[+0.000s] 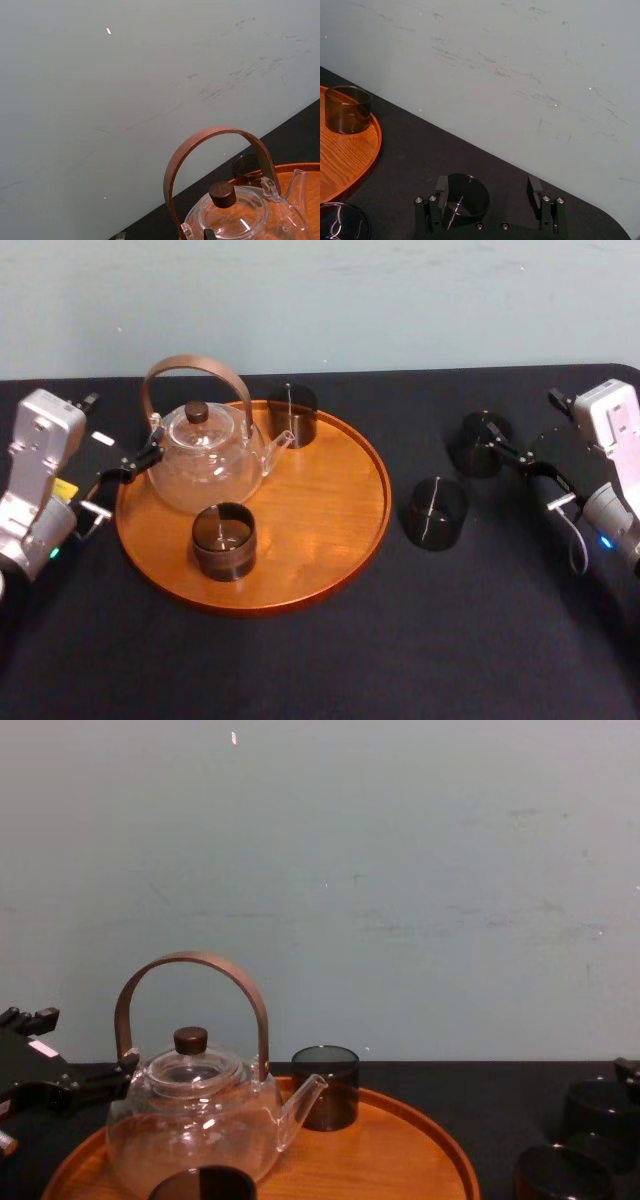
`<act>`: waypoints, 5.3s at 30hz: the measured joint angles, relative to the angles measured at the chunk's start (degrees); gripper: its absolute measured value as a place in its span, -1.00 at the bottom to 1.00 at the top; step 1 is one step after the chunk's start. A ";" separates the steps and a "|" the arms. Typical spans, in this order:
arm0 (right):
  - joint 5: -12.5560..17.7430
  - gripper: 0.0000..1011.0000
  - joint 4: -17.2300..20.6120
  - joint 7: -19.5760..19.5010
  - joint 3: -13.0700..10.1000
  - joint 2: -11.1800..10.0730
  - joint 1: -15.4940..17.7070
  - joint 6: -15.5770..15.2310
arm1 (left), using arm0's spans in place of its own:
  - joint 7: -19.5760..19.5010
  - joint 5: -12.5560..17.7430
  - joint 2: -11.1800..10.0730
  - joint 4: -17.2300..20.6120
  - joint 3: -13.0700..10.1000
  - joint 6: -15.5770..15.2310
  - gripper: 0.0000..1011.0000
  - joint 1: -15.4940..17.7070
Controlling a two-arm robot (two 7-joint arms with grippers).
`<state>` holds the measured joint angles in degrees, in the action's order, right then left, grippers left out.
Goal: Pick up the glass from the table and place it on the tray.
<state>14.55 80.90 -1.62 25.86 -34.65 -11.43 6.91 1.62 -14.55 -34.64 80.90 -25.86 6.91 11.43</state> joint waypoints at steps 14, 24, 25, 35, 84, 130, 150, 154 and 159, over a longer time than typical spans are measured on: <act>0.20 0.98 0.13 0.74 -0.41 -0.14 0.43 0.07 | 0.00 0.00 0.00 0.00 0.00 0.00 1.00 0.00; 3.01 0.98 7.95 3.95 -4.30 -4.06 8.51 0.86 | 0.00 0.00 0.00 0.00 0.00 0.00 1.00 0.00; 3.04 0.98 8.66 3.95 -4.56 -4.38 9.22 0.95 | 0.00 0.00 0.00 0.00 0.00 0.00 1.00 0.00; 2.83 0.98 16.59 3.46 -7.23 -7.33 18.30 1.96 | 0.00 0.00 0.00 0.00 0.00 0.00 1.00 0.00; 2.96 0.98 5.06 18.80 -5.41 3.75 11.42 -0.92 | 0.00 0.00 0.00 0.00 0.00 0.00 1.00 0.00; 0.34 0.81 -4.50 24.13 -4.36 9.42 4.72 0.24 | 0.00 0.00 0.00 0.00 0.00 0.00 1.00 0.00; -2.07 0.81 2.01 26.07 -3.98 11.17 3.81 -3.27 | 0.00 0.00 0.00 0.00 0.00 0.00 1.00 0.00; -2.72 0.81 3.39 26.14 -3.46 11.54 3.45 -3.91 | 0.00 0.00 0.00 0.00 0.00 0.00 1.00 0.00; -3.86 0.81 4.56 26.32 -2.24 12.23 2.87 -4.48 | 0.00 0.00 0.00 0.00 0.00 0.00 1.00 0.00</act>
<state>10.69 85.46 24.70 23.62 -22.41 -8.56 2.43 1.62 -14.55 -34.65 80.90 -25.86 6.91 11.43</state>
